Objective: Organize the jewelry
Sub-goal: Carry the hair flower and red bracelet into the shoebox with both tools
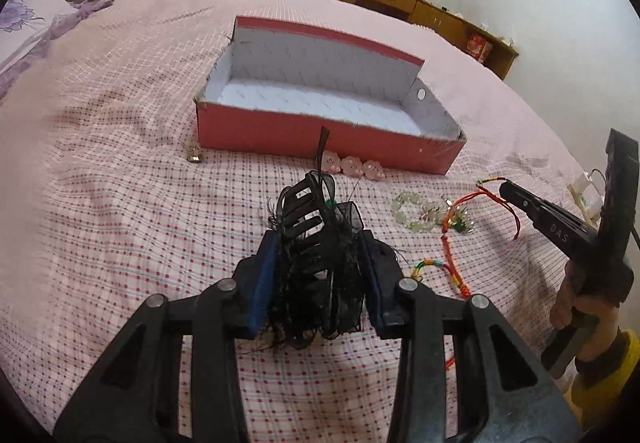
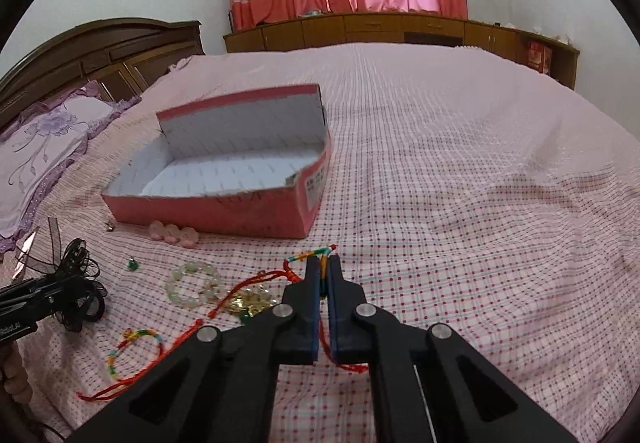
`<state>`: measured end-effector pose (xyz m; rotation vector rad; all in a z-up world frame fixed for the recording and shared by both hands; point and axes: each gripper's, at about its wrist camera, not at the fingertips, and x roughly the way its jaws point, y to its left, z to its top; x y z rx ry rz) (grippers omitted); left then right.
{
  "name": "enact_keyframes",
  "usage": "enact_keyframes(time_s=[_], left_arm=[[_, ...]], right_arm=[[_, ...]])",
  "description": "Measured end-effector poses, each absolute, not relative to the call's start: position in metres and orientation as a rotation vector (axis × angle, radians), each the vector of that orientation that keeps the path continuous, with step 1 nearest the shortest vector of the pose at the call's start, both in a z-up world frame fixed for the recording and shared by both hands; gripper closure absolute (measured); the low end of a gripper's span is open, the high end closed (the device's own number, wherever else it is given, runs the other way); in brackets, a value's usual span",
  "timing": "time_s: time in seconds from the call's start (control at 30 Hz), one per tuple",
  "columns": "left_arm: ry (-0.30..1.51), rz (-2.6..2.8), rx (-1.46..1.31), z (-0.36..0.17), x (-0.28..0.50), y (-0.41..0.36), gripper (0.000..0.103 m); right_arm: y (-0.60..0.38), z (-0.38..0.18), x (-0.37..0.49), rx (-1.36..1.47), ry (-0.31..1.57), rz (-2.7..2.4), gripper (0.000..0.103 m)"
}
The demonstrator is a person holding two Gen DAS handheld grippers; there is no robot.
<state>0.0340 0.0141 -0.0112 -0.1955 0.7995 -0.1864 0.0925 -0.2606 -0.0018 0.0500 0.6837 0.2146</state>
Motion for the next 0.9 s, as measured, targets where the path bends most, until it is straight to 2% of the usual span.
enact_keyframes(time_s=[0.47,0.9], left_arm=[[0.698,-0.176,-0.176,0.030,0.036,0.023,0.072],[0.577,-0.135,-0.141,0.068,0.080,0.031,0.072]], right_arm=[[-0.248,0.047,0.072,0.033,0.575,0.249,0.099],[-0.222,0.080,0.101,0.041,0.488,0.287,0.099]])
